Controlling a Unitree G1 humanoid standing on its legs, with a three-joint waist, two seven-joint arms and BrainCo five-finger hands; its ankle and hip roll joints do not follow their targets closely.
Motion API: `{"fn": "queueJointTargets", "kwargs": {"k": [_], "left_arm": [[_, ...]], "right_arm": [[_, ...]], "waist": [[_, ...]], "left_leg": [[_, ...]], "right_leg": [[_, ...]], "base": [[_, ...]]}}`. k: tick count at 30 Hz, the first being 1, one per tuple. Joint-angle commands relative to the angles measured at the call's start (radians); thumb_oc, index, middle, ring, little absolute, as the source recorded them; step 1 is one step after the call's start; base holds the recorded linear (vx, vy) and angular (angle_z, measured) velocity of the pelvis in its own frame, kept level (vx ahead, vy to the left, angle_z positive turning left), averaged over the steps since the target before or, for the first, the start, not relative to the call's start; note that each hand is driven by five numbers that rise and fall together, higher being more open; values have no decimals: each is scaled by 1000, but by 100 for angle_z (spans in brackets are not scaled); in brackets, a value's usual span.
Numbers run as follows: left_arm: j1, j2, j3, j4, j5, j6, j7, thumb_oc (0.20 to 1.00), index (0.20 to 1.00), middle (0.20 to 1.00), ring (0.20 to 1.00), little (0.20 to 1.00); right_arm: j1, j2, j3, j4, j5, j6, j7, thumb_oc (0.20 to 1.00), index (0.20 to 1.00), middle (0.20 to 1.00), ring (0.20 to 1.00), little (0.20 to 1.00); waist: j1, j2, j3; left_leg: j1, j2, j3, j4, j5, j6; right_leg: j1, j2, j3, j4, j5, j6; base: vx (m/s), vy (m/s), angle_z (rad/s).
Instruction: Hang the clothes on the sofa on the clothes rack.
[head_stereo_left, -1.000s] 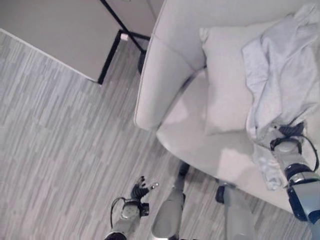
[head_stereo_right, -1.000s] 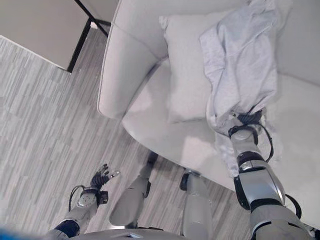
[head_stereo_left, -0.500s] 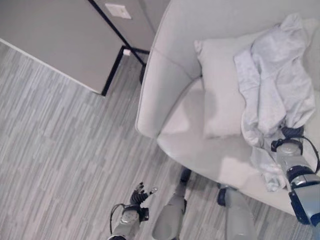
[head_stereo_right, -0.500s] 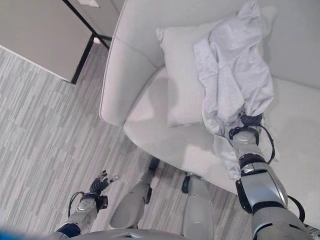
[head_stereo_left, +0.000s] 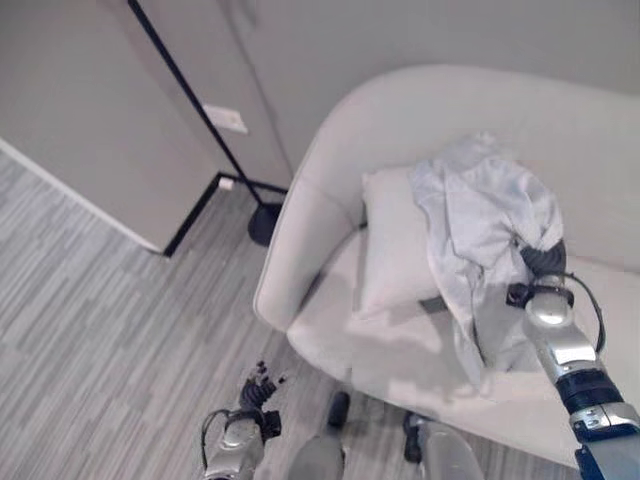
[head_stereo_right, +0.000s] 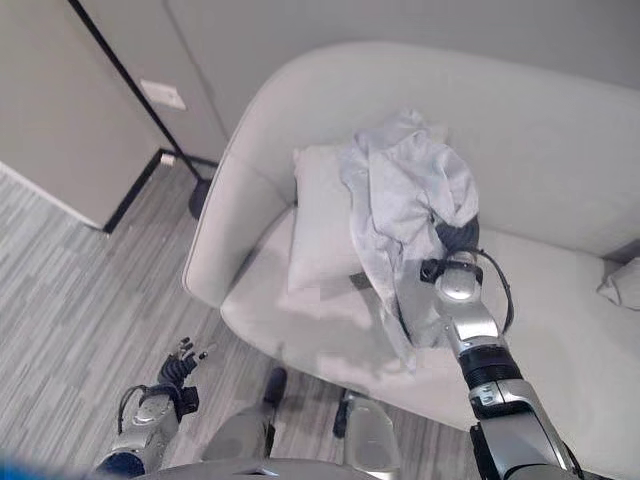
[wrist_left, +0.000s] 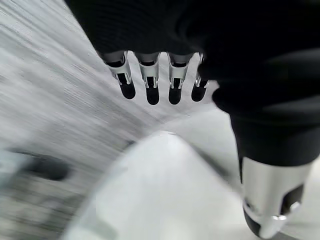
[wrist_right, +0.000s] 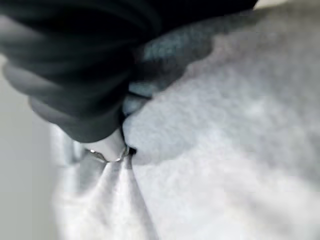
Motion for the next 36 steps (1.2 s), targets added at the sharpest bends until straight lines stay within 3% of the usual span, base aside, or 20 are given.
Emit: {"fn": "queueJointTargets", "kwargs": {"k": [1,6,10,16,22,28,36], "left_arm": [[13,50,-26,-51,28,-31,4,1000,1000,1000,1000,1000],[9,67,22,-169,83,-23,71,1000,1000,1000,1000,1000],[5,79,29,-216,97,-22,70,1000,1000,1000,1000,1000],[63,73,54,-261,75,-12,50,1000,1000,1000,1000,1000],[69,81,59,-301,98,-15,48,1000,1000,1000,1000,1000],[-101,59,21,-263,263,-53,206,1000,1000,1000,1000,1000],[-304,30,-106,-262,315,-63,255,1000,1000,1000,1000,1000]], "right_arm": [[-204,-53,-33,-88,-67,-135,4,200,200,200,200,200],[-301,-52,-1,-154,-129,-88,-5,200,200,200,200,200],[-356,-74,36,-127,-194,-32,-3,200,200,200,200,200],[-369,-62,62,-96,-161,-5,23,200,200,200,200,200],[-445,-51,103,-100,-110,-21,47,200,200,200,200,200],[-501,-22,187,-206,-36,-64,83,200,200,200,200,200],[-523,36,295,-280,112,-105,131,200,200,200,200,200]], "waist": [[41,-22,-137],[45,-57,-204],[42,-75,-226],[42,-99,-234],[43,-125,-242],[23,-168,-264],[-15,-188,-282]], "left_leg": [[118,34,-31,-34,-141,47],[171,-3,2,-34,-167,71],[196,-23,27,-34,-177,80],[222,-48,64,-34,-190,94],[234,-67,93,-34,-193,106],[255,-82,106,-34,-202,110],[268,-98,133,-34,-201,117]], "right_leg": [[1,-141,29,154,-96,128],[60,-169,39,117,-66,148],[91,-182,51,83,-37,159],[105,-200,83,44,18,173],[114,-214,114,-1,58,183],[115,-225,144,1,61,188],[99,-233,193,-4,85,197]], "base": [[-1,187,0],[-14,138,-13],[-28,109,-17],[-23,67,-21],[-44,44,-15],[-16,9,-7],[-27,13,-14]]}}
